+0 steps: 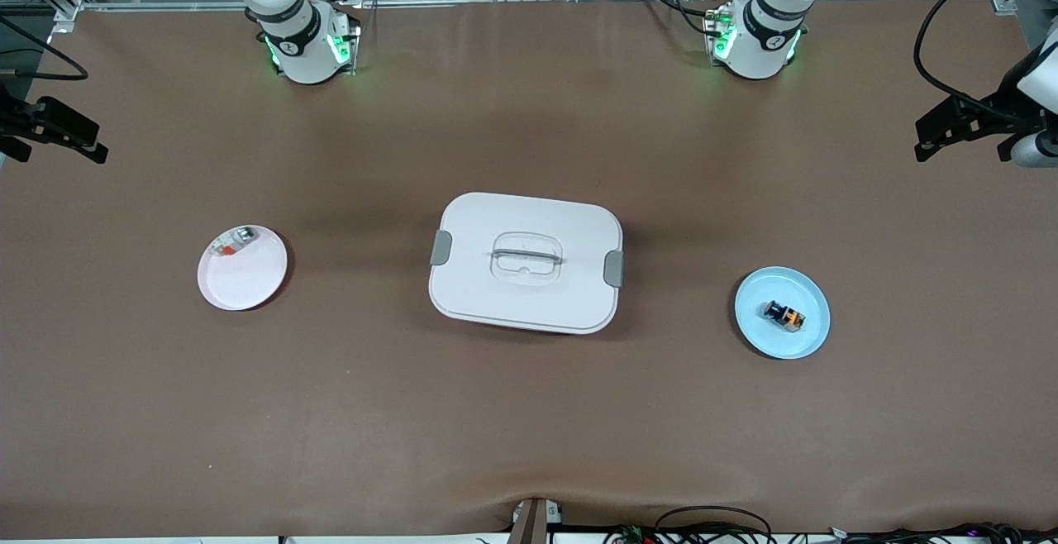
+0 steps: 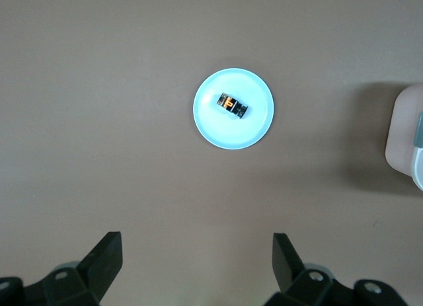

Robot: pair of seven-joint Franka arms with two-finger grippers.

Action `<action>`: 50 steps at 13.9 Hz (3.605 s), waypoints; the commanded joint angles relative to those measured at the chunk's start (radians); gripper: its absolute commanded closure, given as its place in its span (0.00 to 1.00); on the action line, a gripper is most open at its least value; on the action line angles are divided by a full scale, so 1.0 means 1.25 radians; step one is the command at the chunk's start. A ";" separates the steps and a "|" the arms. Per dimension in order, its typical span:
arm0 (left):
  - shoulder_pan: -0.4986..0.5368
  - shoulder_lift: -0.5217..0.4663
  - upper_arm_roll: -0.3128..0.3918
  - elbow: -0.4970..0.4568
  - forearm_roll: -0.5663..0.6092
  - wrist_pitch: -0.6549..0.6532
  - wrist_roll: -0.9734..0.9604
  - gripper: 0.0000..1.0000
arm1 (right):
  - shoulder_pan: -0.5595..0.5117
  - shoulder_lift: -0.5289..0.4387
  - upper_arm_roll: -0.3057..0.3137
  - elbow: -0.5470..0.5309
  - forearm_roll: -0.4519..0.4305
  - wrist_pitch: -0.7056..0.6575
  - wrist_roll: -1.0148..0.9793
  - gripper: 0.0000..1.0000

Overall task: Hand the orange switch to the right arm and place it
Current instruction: 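Move the left gripper down over the orange switch on the blue plate, then close the left gripper on the orange switch and lift it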

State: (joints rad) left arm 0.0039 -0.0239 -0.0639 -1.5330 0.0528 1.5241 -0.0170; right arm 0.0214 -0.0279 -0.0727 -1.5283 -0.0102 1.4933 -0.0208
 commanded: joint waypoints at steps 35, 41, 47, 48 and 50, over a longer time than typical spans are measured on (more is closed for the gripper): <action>0.007 0.406 -0.002 -0.287 0.012 0.722 0.432 0.00 | -0.016 0.009 0.009 0.020 0.002 -0.008 -0.001 0.00; 0.008 0.439 -0.003 -0.313 0.008 0.801 0.420 0.00 | -0.017 0.009 0.009 0.020 0.000 -0.007 0.001 0.00; 0.007 0.457 -0.013 -0.322 0.002 0.824 0.417 0.02 | -0.016 0.009 0.009 0.020 0.001 -0.009 0.002 0.00; 0.008 0.458 -0.016 -0.325 0.002 0.824 0.417 0.03 | -0.016 0.008 0.009 0.020 0.001 -0.010 0.002 0.00; 0.009 0.465 -0.016 -0.325 0.002 0.828 0.417 0.04 | -0.016 0.009 0.009 0.020 0.001 -0.010 0.002 0.00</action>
State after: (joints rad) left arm 0.0120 0.5562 -0.0787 -1.9278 0.0529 2.5355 0.5100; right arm 0.0213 -0.0276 -0.0746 -1.5273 -0.0101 1.4938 -0.0208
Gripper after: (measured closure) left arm 0.031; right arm 0.000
